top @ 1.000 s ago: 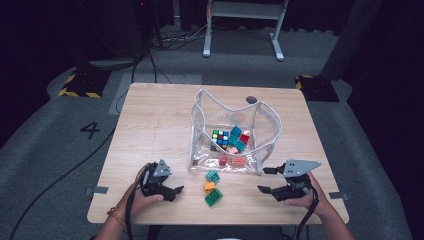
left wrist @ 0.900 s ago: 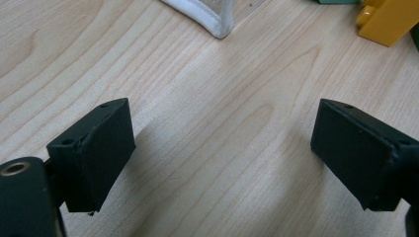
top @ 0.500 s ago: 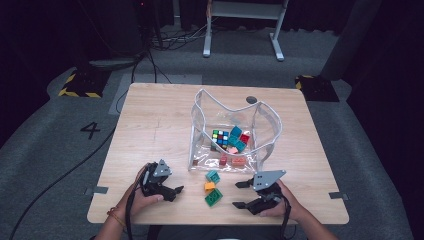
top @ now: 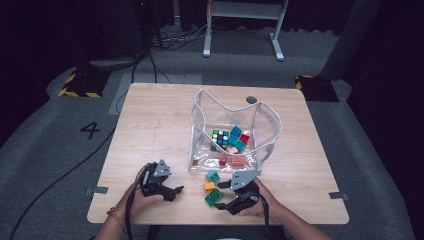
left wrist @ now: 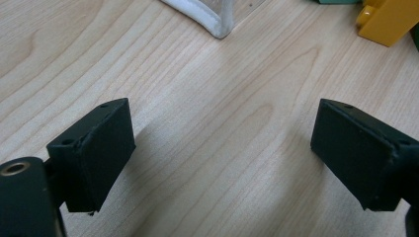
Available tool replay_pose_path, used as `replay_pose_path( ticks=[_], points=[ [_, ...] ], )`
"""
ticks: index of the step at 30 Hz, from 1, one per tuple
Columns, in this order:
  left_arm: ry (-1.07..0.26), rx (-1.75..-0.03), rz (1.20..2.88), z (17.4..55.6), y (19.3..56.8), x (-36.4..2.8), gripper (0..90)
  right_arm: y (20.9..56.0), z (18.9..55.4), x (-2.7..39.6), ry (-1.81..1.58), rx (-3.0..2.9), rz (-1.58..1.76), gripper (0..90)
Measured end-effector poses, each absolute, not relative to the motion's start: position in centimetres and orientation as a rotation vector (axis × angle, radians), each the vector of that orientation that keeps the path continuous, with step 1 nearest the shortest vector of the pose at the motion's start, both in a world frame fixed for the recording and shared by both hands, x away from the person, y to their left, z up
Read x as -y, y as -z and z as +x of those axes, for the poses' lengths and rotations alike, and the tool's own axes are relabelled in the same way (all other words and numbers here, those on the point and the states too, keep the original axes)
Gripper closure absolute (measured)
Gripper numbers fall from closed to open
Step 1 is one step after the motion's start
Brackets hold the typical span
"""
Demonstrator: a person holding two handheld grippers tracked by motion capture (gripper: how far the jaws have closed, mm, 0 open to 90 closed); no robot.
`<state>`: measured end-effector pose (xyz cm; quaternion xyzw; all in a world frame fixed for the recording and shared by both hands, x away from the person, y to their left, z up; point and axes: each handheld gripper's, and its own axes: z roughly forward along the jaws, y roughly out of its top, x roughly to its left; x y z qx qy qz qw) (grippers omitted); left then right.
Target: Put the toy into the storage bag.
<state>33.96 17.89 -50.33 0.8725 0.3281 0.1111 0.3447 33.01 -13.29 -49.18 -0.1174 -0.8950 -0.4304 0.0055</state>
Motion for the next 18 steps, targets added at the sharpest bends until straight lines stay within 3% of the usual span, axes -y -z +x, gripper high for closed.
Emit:
replay_pose_path(
  ticks=[2, 4, 13, 18],
  points=[
    [-0.287, -0.852, 2.265, 33.96, 50.34, -17.88, 9.8, 49.34, 32.92, 12.94, 1.323, 2.807, -0.377, 29.9],
    [-0.287, -0.851, 2.265, 33.96, 50.34, -17.88, 9.8, 49.47, 32.86, 12.63, 1.313, 2.827, -0.369, 38.6],
    [-0.288, -0.851, 2.265, 33.96, 50.34, -17.88, 9.8, 49.61, 32.56, 12.45, 1.321, 2.839, -0.308, 53.8],
    [-0.286, -0.854, 2.262, 33.95, 50.35, -17.86, 9.8, 49.86, 32.79, 12.62, 1.304, 2.849, -0.283, 55.4]
  ],
)
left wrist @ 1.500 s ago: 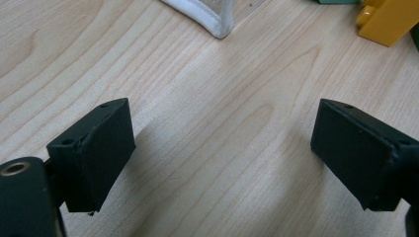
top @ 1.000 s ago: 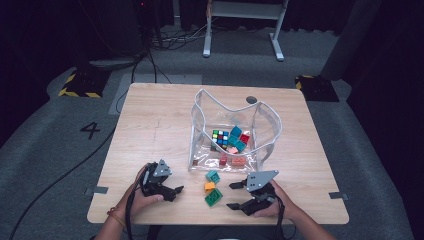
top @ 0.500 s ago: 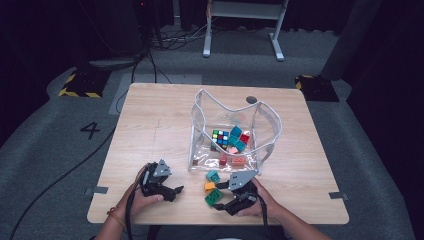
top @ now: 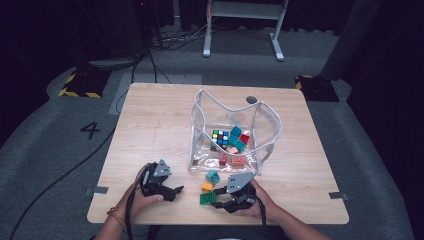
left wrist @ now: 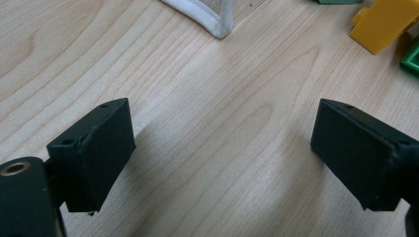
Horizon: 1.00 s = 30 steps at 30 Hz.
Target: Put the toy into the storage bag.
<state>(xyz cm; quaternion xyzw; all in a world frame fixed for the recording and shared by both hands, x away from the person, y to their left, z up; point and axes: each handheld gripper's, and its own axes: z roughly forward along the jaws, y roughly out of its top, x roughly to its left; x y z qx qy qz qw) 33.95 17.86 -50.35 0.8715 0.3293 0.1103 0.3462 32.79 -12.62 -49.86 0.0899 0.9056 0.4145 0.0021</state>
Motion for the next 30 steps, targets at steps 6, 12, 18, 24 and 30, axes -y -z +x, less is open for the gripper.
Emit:
replay_pose_path(
  ticks=[6, 12, 18, 24, 30],
  points=[
    [-0.287, -0.852, 2.265, 34.0, 50.3, -17.9, 9.8, 49.8, 32.6, 12.8, -1.307, -2.837, 0.229, 58.9],
    [-0.29, -0.852, 2.265, 34.0, 50.3, -17.9, 9.8, 49.7, 32.8, 13.3, -1.325, -2.794, 0.211, 59.2],
    [-0.289, -0.85, 2.265, 34.0, 50.3, -17.9, 9.8, 49.6, 32.9, 14.8, -1.314, -2.799, 0.22, 59.3],
    [-0.287, -0.855, 2.262, 33.9, 50.3, -17.9, 9.8, 49.1, 32.8, 16.9, -1.312, -2.78, 0.286, 59.4],
    [-0.286, -0.854, 2.261, 33.9, 50.3, -17.9, 9.8, 48.3, 33.0, 19.1, -1.345, -2.733, 0.32, 59.4]
  ],
)
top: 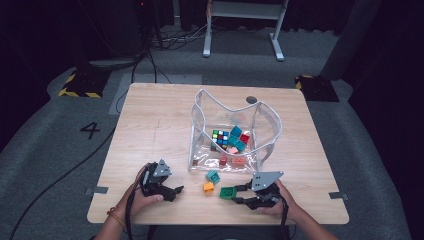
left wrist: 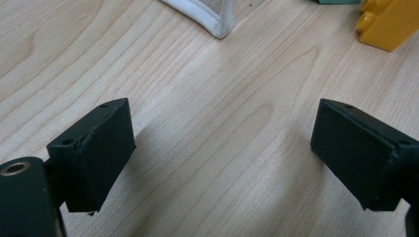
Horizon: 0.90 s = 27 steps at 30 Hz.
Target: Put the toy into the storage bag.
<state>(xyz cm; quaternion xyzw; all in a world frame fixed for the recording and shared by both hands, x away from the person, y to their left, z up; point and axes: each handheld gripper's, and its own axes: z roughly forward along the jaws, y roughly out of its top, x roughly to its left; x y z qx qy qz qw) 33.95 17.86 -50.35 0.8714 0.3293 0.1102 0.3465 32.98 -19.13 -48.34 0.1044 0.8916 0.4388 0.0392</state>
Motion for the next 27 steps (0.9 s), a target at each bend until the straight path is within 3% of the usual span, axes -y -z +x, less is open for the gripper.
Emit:
replay_pose_path(
  ticks=[27],
  points=[
    [-0.286, -0.854, 2.262, 34.0, 50.3, -17.9, 9.8, 44.6, 34.2, 30.2, -1.262, -2.472, 0.674, 59.4]
  ],
)
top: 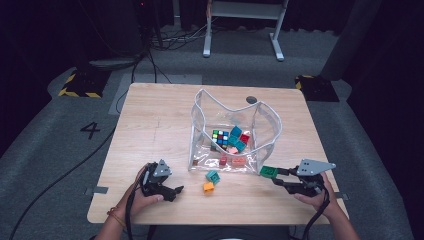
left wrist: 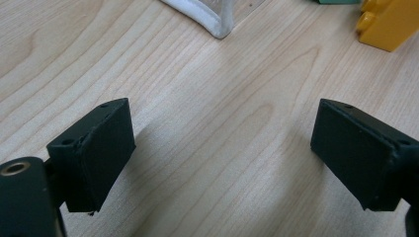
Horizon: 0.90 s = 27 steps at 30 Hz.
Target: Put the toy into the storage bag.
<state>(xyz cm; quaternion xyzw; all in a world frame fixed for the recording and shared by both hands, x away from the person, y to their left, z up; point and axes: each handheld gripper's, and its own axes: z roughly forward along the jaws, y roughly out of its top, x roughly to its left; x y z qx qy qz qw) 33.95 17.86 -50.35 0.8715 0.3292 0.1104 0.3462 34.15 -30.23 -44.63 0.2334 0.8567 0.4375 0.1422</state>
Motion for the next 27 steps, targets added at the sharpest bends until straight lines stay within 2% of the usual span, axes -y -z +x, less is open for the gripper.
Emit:
replay_pose_path(
  ticks=[6, 15, 27],
  points=[
    [-0.287, -0.852, 2.265, 34.0, 50.3, -17.9, 9.8, 43.4, 35.3, 32.1, -1.209, -2.424, 0.736, 59.4],
    [-0.287, -0.855, 2.261, 33.9, 50.3, -17.9, 9.8, 40.1, 38.8, 34.6, -1.246, -2.305, 0.815, 59.4],
    [-0.288, -0.855, 2.262, 34.0, 50.3, -17.9, 9.7, 35.4, 42.3, 34.9, -1.303, -2.161, 0.813, 59.4]
  ],
)
